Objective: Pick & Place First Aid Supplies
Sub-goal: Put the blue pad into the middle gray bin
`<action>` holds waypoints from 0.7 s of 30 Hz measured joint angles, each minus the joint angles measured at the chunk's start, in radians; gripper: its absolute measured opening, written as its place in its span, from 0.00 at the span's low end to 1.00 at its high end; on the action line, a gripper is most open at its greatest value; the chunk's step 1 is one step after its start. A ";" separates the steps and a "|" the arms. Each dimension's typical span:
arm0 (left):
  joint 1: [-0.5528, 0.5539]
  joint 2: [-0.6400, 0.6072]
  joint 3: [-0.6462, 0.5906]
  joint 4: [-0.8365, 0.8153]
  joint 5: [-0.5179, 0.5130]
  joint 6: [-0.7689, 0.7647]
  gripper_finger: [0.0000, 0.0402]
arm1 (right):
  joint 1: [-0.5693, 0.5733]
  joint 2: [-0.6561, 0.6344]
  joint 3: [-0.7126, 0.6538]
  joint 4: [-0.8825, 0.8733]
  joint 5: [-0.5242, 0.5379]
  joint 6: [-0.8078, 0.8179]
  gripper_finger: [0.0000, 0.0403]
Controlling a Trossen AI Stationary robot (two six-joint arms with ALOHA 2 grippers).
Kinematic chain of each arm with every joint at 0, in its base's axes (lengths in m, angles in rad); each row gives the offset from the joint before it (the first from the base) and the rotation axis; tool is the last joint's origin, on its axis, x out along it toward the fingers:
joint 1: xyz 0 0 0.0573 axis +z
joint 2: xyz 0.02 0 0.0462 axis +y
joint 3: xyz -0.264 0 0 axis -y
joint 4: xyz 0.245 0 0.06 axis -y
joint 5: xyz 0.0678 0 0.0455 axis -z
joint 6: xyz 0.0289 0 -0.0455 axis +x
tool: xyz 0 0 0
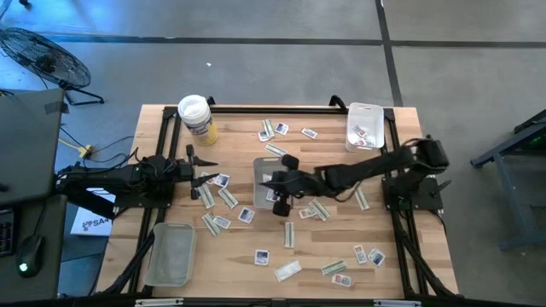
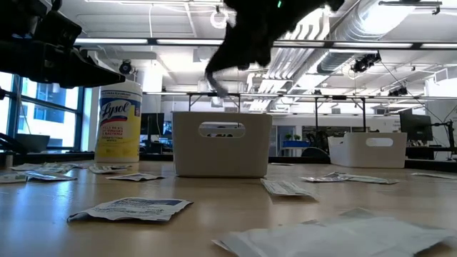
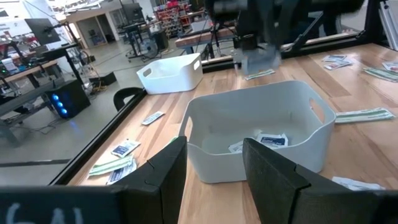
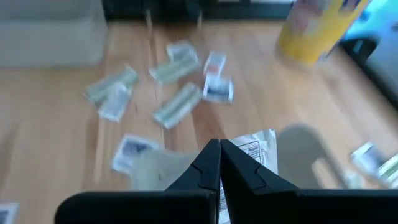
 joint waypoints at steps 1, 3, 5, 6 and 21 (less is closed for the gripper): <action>0.000 0.000 0.000 0.000 0.001 0.000 0.38 | -0.012 0.022 0.000 0.000 -0.009 0.013 0.00; 0.000 0.000 0.000 0.000 0.000 0.000 0.38 | -0.035 0.060 0.000 0.000 -0.035 0.026 0.00; 0.000 0.000 0.000 0.000 0.000 0.000 0.38 | -0.055 0.092 0.000 -0.005 -0.062 0.026 0.00; 0.000 0.000 0.000 0.000 0.000 0.000 0.38 | -0.064 0.103 0.000 -0.017 -0.079 0.026 0.00; 0.000 0.000 0.000 0.000 0.000 0.000 0.38 | -0.079 0.087 0.000 -0.153 -0.082 0.076 0.20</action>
